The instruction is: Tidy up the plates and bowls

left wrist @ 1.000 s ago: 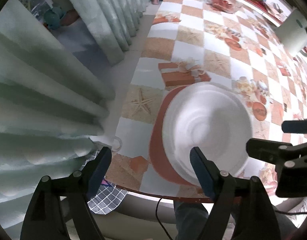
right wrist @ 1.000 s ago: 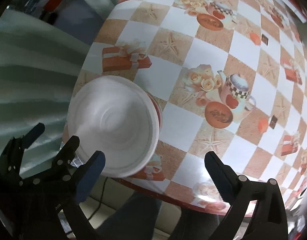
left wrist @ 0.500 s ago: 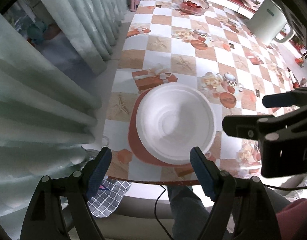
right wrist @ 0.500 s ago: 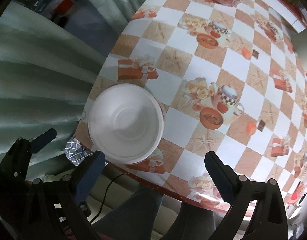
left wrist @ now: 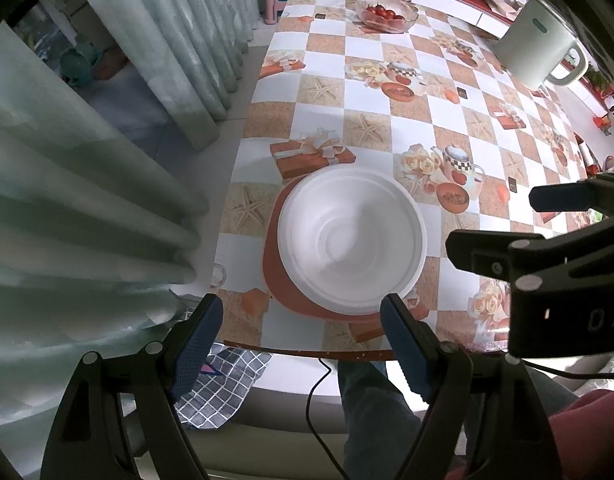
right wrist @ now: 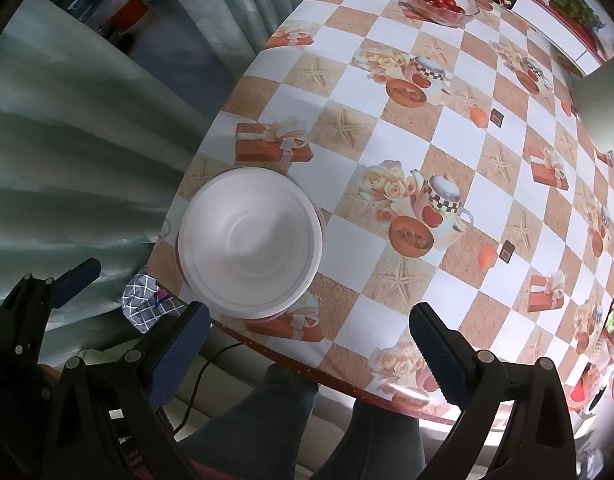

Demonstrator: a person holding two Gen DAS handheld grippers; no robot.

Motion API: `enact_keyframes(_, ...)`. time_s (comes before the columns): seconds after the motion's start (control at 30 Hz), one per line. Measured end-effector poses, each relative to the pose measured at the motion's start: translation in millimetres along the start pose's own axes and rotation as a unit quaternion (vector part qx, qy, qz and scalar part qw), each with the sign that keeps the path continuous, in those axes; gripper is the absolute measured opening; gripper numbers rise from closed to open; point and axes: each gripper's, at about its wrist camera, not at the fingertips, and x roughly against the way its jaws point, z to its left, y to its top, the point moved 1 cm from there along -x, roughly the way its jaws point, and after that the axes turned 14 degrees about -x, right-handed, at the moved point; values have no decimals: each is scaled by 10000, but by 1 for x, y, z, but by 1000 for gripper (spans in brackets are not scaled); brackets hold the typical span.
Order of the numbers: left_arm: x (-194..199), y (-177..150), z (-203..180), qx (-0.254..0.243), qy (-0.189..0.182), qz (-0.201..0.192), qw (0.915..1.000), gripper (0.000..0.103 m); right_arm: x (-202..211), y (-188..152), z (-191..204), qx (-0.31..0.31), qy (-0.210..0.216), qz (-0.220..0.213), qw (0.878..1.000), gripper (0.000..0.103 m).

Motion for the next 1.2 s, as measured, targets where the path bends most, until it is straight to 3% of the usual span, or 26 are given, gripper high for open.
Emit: enact_keyframes(1.2, 4, -1, -10, -207, 85, 44, 9997, 84, -4, -8, 5, 93, -6, 97, 9999, 100)
